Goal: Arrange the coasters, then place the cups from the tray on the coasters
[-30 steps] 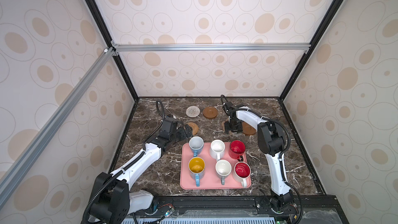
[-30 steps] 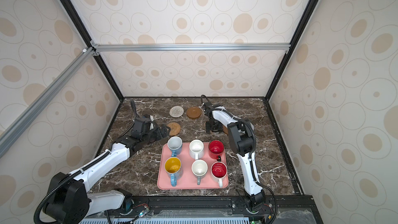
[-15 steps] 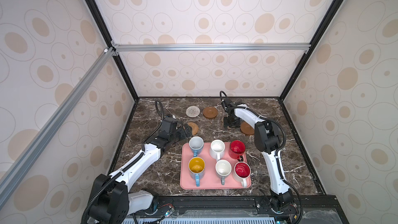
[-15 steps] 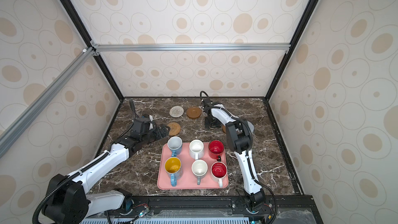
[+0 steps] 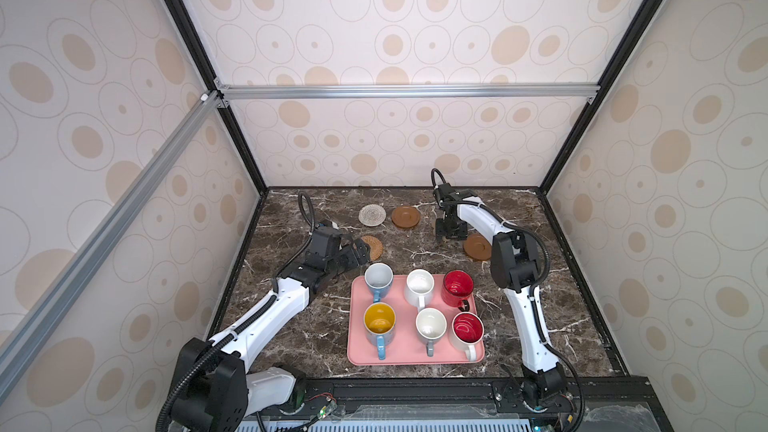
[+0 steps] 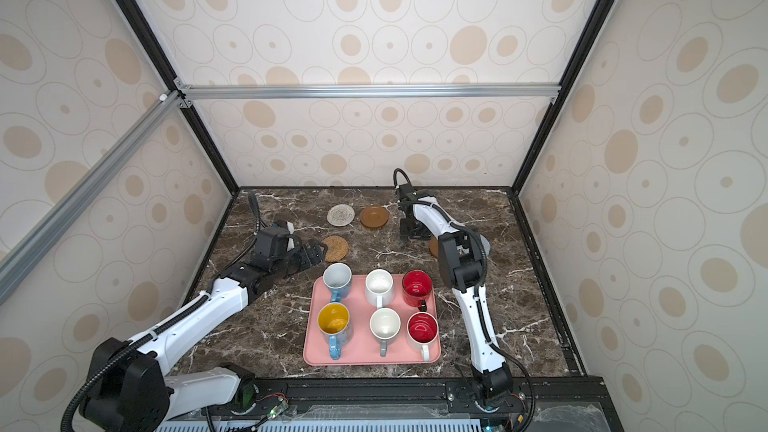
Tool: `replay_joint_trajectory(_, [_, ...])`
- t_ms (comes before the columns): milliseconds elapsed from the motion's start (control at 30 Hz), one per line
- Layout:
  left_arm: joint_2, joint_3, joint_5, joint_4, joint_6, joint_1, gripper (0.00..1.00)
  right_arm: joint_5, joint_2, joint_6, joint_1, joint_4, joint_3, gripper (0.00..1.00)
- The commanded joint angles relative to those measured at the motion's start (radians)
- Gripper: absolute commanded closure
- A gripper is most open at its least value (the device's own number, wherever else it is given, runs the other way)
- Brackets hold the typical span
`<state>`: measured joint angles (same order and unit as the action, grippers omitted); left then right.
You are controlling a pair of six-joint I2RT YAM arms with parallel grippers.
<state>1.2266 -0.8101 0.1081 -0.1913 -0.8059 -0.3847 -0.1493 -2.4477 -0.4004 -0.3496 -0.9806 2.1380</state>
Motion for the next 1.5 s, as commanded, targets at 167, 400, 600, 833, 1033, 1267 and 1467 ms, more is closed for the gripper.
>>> replay_joint_trajectory(167, [-0.021, -0.003, -0.013, -0.003, -0.016, -0.008, 0.00, 0.019, -0.080, 0.062, 0.008, -0.034, 0.075, 0.38])
replay_joint_trajectory(400, [-0.021, -0.003, -0.015, -0.003, -0.018, -0.007, 0.00, 0.036, -0.091, 0.107, 0.009, -0.013, 0.089, 0.38])
replay_joint_trajectory(600, [-0.022, -0.006, -0.014, -0.004, -0.017, -0.008, 0.00, 0.054, -0.097, 0.142, 0.008, 0.002, 0.091, 0.38])
replay_joint_trajectory(833, [-0.021, -0.008, -0.015, -0.005, -0.018, -0.008, 0.00, 0.036, -0.103, 0.165, 0.009, 0.010, 0.105, 0.38])
replay_joint_trajectory(1033, [-0.022, -0.011, -0.016, -0.008, -0.019, -0.008, 0.00, 0.034, -0.110, 0.184, 0.009, 0.015, 0.120, 0.38])
replay_joint_trajectory(1267, [-0.022, -0.015, -0.016, -0.009, -0.019, -0.007, 0.00, 0.028, -0.112, 0.183, 0.010, 0.017, 0.126, 0.38])
replay_joint_trajectory(1467, [-0.020, -0.014, -0.015, -0.009, -0.019, -0.007, 0.00, -0.015, -0.111, 0.160, 0.013, 0.003, 0.134, 0.37])
